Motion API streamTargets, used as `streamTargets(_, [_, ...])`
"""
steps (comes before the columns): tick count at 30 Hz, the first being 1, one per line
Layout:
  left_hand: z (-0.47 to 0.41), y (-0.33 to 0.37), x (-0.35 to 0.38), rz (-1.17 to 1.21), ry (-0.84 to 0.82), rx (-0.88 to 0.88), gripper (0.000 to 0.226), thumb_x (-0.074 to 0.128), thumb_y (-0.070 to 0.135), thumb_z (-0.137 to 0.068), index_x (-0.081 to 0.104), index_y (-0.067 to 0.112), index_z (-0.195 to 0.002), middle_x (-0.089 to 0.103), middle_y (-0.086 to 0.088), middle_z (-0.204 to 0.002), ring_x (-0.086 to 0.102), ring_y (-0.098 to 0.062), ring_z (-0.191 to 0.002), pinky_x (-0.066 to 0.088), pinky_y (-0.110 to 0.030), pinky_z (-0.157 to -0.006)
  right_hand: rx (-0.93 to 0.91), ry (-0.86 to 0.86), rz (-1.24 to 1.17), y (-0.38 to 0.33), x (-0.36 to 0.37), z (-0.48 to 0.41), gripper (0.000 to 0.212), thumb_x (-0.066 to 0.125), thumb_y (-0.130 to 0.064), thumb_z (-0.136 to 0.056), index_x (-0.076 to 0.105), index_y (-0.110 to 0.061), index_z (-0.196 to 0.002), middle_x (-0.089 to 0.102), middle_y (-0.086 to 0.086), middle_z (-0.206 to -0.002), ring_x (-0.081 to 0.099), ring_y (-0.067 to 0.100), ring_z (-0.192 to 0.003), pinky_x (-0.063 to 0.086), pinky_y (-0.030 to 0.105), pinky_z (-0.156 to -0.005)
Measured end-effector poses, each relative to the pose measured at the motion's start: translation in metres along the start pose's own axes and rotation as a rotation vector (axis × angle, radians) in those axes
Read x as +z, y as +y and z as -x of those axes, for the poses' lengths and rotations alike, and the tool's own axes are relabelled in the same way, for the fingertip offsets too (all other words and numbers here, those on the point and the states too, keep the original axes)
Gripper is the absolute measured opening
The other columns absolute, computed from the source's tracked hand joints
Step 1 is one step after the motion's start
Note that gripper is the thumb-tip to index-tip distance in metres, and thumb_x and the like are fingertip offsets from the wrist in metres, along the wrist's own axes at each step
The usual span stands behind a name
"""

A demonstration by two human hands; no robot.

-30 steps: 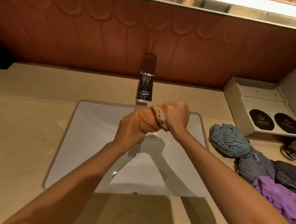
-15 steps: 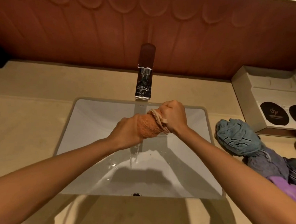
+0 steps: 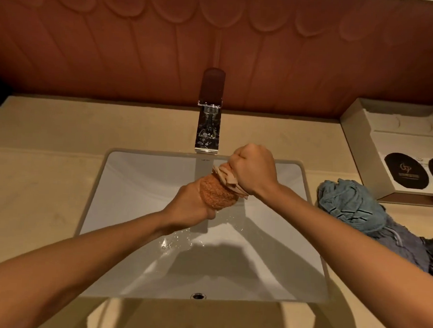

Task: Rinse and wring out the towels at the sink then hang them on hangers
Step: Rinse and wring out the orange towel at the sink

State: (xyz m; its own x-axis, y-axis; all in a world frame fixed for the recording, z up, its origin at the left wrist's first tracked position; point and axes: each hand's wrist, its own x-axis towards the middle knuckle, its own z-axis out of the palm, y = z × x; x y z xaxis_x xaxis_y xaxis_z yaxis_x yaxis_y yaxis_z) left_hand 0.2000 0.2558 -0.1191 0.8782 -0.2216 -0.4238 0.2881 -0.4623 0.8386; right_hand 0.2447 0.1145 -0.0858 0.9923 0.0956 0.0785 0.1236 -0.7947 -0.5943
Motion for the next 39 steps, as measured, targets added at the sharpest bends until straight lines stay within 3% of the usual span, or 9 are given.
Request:
streamTargets(6, [0.011, 0.024, 0.005, 0.287, -0.179, -0.086, 0.034, 0.054, -0.015, -0.058, 0.034, 0.012, -0.063, 0.030, 0.006, -0.045, 0.024, -0.007, -0.035, 0.020, -0.013, -0.037, -0.066, -0.096, -0.215, 0.009, -0.017, -0.015, 0.036, 0.050, -0.016, -0.069, 0.040, -0.015, -0.035, 0.033, 0.005, -0.041, 0.030, 0.014, -0.044, 0.027, 0.032, -0.051])
streamTargets(10, [0.018, 0.025, 0.011, 0.308, -0.177, -0.162, 0.032, 0.054, -0.020, -0.066, 0.042, 0.008, -0.073, 0.035, -0.002, -0.053, 0.030, -0.009, -0.038, 0.024, -0.015, -0.038, -0.067, -0.263, -0.552, 0.022, -0.015, -0.016, 0.037, 0.047, -0.014, -0.065, 0.048, -0.027, -0.031, 0.040, -0.010, -0.037, 0.037, 0.001, -0.038, 0.032, 0.015, -0.047])
streamTargets(16, [0.016, 0.029, 0.015, 0.368, -0.200, -0.184, 0.030, 0.049, -0.023, -0.068, 0.044, 0.006, -0.075, 0.033, -0.001, -0.052, 0.030, -0.006, -0.036, 0.024, -0.014, -0.036, -0.073, -0.269, -0.806, 0.043, -0.001, -0.020, 0.037, 0.046, 0.017, -0.082, 0.061, -0.002, -0.055, 0.046, -0.003, -0.043, 0.040, 0.001, -0.043, 0.036, 0.012, -0.046])
streamTargets(19, [0.014, 0.032, 0.014, 0.395, -0.171, -0.192, 0.029, 0.049, -0.023, -0.068, 0.043, 0.006, -0.070, 0.029, -0.005, -0.055, 0.028, -0.008, -0.036, 0.022, -0.014, -0.035, -0.025, -0.219, -0.939, 0.046, 0.007, -0.020, 0.033, 0.052, 0.008, -0.077, 0.055, -0.007, -0.049, 0.045, -0.002, -0.045, 0.038, 0.020, -0.047, 0.035, 0.021, -0.046])
streamTargets(22, [0.012, 0.032, 0.011, 0.405, -0.155, -0.179, 0.031, 0.049, -0.024, -0.067, 0.044, 0.005, -0.076, 0.027, -0.005, -0.058, 0.026, -0.010, -0.038, 0.022, -0.014, -0.035, 0.009, -0.149, -1.034, 0.043, 0.013, -0.015, 0.032, 0.057, -0.008, -0.072, 0.060, -0.018, -0.042, 0.049, -0.006, -0.045, 0.045, 0.006, -0.045, 0.039, 0.016, -0.045])
streamTargets(26, [0.013, 0.034, 0.005, 0.411, -0.158, -0.153, 0.035, 0.048, -0.027, -0.066, 0.040, 0.007, -0.069, 0.030, -0.001, -0.049, 0.027, -0.006, -0.032, 0.024, -0.011, -0.034, 0.311, -0.010, -1.306, 0.025, 0.018, -0.001, 0.060, 0.028, 0.012, -0.090, 0.049, -0.009, -0.038, 0.045, -0.005, -0.032, 0.045, -0.001, -0.031, 0.038, 0.011, -0.034])
streamTargets(30, [0.015, 0.033, 0.000, 0.418, -0.163, -0.130, 0.037, 0.047, -0.028, -0.066, 0.038, 0.008, -0.067, 0.031, 0.003, -0.045, 0.028, -0.005, -0.032, 0.023, -0.012, -0.034, 0.627, 0.009, -1.383, 0.024, 0.025, 0.005, 0.043, 0.021, 0.010, -0.095, 0.042, -0.012, -0.065, 0.050, -0.008, -0.031, 0.050, -0.001, -0.029, 0.041, 0.012, -0.036])
streamTargets(36, [0.001, 0.023, -0.018, 0.144, -0.122, -0.090, 0.051, 0.056, -0.023, -0.067, 0.052, 0.021, -0.093, 0.048, 0.002, -0.050, 0.037, -0.005, -0.033, 0.031, -0.017, -0.034, 0.564, 0.063, -1.493, 0.021, 0.041, 0.006, 0.044, 0.040, -0.014, -0.089, 0.054, -0.007, -0.047, 0.046, -0.004, -0.042, 0.047, 0.007, -0.036, 0.037, 0.015, -0.033])
streamTargets(39, [-0.007, 0.018, -0.029, -0.250, -0.088, 0.035, 0.044, 0.069, 0.000, -0.072, 0.050, 0.024, -0.103, 0.062, -0.005, -0.081, 0.061, -0.017, -0.062, 0.051, -0.033, -0.051, 0.671, 0.025, -1.438, 0.016, 0.038, 0.010, 0.045, 0.030, 0.000, -0.096, 0.047, -0.003, -0.055, 0.043, -0.002, -0.034, 0.046, 0.007, -0.028, 0.034, 0.012, -0.028])
